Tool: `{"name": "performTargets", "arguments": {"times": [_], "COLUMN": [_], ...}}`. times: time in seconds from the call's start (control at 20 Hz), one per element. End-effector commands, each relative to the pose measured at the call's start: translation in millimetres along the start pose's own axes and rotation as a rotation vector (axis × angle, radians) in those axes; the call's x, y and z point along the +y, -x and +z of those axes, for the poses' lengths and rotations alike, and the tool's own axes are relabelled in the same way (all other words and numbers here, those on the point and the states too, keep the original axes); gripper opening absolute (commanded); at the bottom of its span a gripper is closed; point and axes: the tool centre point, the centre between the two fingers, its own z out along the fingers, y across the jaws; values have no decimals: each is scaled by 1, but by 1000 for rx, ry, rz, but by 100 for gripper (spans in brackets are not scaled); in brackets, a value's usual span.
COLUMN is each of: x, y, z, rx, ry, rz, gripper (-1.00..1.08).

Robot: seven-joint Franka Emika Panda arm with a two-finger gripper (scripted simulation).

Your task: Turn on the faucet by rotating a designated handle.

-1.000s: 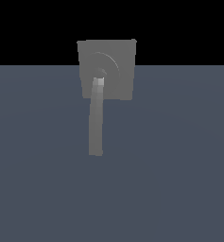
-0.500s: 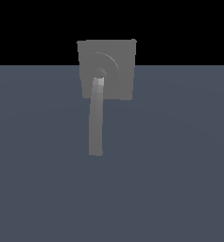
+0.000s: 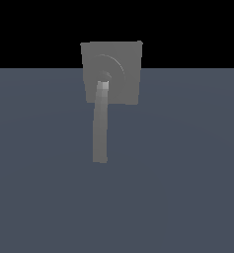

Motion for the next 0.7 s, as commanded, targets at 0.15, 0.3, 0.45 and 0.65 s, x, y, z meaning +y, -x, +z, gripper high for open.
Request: {"name": "performTargets", "arguments": {"times": [0.15,0.3,0.45,0.65], "x": [2,-2,-8,-21], "y": [-11,-17,-25,-36], "z": [-32,-51,-70,-95], "rx": [35,33,16,-33], "ry": [257,402,549,742], "rz": [-191,-301,-413,-566], "gripper": [-100,-100,-100,-100]}}
